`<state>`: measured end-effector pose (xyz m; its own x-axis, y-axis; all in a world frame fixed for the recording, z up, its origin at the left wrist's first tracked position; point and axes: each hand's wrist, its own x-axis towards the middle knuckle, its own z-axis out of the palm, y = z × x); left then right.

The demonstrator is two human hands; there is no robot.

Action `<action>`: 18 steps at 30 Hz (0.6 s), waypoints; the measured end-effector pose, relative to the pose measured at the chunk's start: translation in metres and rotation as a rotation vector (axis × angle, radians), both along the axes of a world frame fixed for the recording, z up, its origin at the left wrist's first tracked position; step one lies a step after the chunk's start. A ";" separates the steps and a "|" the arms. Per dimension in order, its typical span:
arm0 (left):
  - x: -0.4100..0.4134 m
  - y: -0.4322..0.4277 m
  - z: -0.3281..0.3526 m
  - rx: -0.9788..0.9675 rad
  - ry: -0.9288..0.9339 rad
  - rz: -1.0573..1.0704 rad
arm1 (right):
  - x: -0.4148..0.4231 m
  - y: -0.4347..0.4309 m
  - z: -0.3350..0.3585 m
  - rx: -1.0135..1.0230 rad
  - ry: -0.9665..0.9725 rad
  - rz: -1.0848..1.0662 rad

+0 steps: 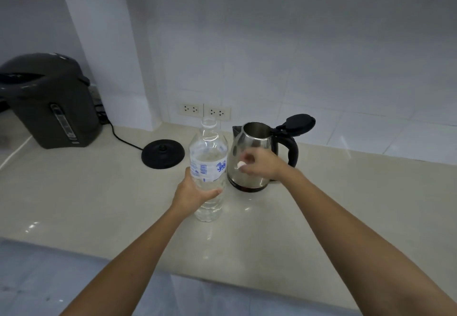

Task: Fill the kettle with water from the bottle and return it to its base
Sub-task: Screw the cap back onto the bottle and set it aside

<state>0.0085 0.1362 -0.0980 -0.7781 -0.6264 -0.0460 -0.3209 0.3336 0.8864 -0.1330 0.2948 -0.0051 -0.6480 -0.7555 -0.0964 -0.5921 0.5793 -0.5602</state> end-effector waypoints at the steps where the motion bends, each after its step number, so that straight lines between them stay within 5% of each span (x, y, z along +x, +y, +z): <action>1: 0.000 0.000 -0.001 0.000 -0.007 -0.002 | 0.000 -0.011 0.023 -0.073 0.014 0.017; 7: 0.002 -0.004 0.004 -0.036 -0.067 -0.053 | 0.010 -0.056 0.111 -0.239 0.033 0.129; 13: 0.003 -0.004 0.006 -0.025 -0.077 -0.069 | 0.021 -0.065 0.140 -0.012 0.053 0.314; 18: 0.004 -0.005 0.007 -0.032 -0.092 -0.064 | 0.032 -0.068 0.155 0.175 0.341 0.442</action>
<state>0.0123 0.1313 -0.0911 -0.8102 -0.5775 -0.1002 -0.3775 0.3833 0.8430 -0.1010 0.2268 0.1502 -0.2912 -0.9528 -0.0856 -0.9287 0.3030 -0.2139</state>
